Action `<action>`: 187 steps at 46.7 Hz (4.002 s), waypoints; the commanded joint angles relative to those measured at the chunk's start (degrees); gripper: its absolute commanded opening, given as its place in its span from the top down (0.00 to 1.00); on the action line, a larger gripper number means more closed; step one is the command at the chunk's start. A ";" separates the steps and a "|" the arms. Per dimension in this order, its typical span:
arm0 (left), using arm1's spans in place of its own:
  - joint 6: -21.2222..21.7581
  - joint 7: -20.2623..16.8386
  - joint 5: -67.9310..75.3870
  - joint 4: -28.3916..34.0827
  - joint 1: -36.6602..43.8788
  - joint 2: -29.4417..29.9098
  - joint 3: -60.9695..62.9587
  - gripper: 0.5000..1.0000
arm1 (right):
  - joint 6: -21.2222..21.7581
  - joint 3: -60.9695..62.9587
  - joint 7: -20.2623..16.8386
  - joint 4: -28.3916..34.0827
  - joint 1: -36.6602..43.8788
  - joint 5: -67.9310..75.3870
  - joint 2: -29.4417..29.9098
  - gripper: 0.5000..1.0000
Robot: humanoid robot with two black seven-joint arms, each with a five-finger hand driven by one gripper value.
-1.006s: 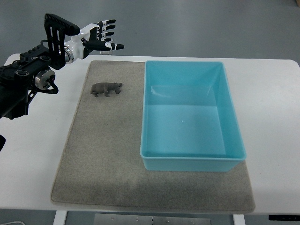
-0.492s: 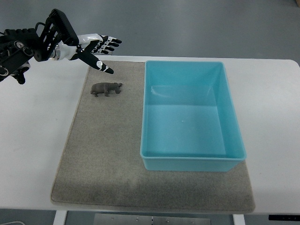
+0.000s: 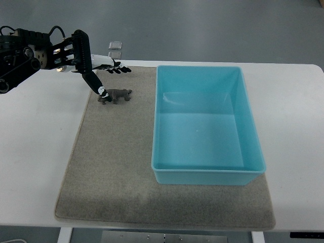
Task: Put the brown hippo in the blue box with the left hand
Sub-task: 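Lower the open left hand down onto the brown hippo, then close the left hand fingers around the brown hippo, then lift the hippo with the left hand and carry it over the blue box, then lower the hippo into the blue box and open the left hand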
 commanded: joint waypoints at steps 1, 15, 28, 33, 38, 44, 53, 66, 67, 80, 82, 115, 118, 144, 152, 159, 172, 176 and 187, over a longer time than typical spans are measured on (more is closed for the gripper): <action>0.67 -1.05 3.98 0.00 0.35 -0.41 0.00 0.02 | 0.01 0.00 0.00 0.00 0.00 0.00 0.00 0.13; 2.16 -0.96 6.01 0.26 1.32 -0.94 3.16 0.02 | 0.01 0.00 0.00 0.00 0.00 0.00 0.00 0.13; 5.86 -0.26 6.80 0.26 0.52 -1.03 6.24 0.02 | 0.01 0.00 0.00 0.00 0.00 0.00 0.00 0.13; 6.12 -0.08 8.91 0.35 0.44 -1.55 6.24 0.02 | 0.01 0.00 0.00 0.00 0.00 0.00 0.00 0.13; 6.04 -0.08 9.35 0.35 0.26 -2.17 6.15 0.02 | 0.01 0.00 0.00 0.00 0.00 0.00 0.00 0.13; 5.86 0.71 9.26 0.35 -0.44 -3.22 6.15 0.04 | 0.01 0.00 0.00 0.00 0.00 0.00 0.00 0.13; 5.07 2.20 9.18 0.52 -0.44 -3.84 6.15 0.12 | 0.01 0.00 0.00 0.00 0.00 0.00 0.00 0.13; 4.01 4.14 8.56 0.79 -0.53 -3.84 5.89 0.31 | 0.01 0.00 0.00 0.00 0.00 0.00 0.00 0.13; 4.01 4.23 8.47 0.79 -0.62 -3.84 5.80 0.34 | 0.01 0.00 0.00 0.00 0.00 0.00 0.00 0.13; 4.63 5.28 8.39 0.70 -0.53 -4.28 5.45 0.83 | 0.01 0.00 0.00 0.00 0.00 0.00 0.00 0.13; 4.63 5.28 8.39 0.70 -0.53 -4.63 5.45 0.90 | 0.01 0.00 -0.09 0.00 0.00 0.00 0.00 0.13; 4.63 5.55 7.42 0.52 -2.99 -5.07 2.37 1.00 | 0.01 0.00 0.00 0.00 0.00 0.00 0.00 0.13; 4.45 5.55 6.98 0.52 -4.31 -4.98 2.11 1.00 | 0.01 0.00 0.00 0.00 0.00 0.00 0.00 0.13; 4.54 5.46 4.96 -4.39 -11.96 -5.07 0.70 1.00 | -0.08 0.00 -0.09 0.00 0.00 0.00 0.00 0.13; 4.80 5.19 4.87 -9.58 -12.57 -5.07 0.53 1.00 | 0.01 0.00 0.00 0.00 0.00 0.00 0.00 0.13; 4.81 5.02 4.52 -13.97 -12.57 -5.07 -0.09 1.00 | -0.08 0.00 0.00 0.00 0.00 0.00 0.00 0.13; 5.07 5.11 4.34 -17.85 -11.34 -8.14 0.00 1.00 | 0.01 0.00 0.00 0.00 0.00 0.00 0.00 0.13; 5.07 5.19 4.34 -17.76 -10.11 -8.76 0.00 1.00 | 0.01 0.00 -0.09 0.00 0.00 0.00 0.00 0.13; 4.98 5.28 4.52 -17.41 -8.27 -10.43 0.26 1.00 | 0.01 0.00 0.00 0.00 0.00 0.00 0.00 0.13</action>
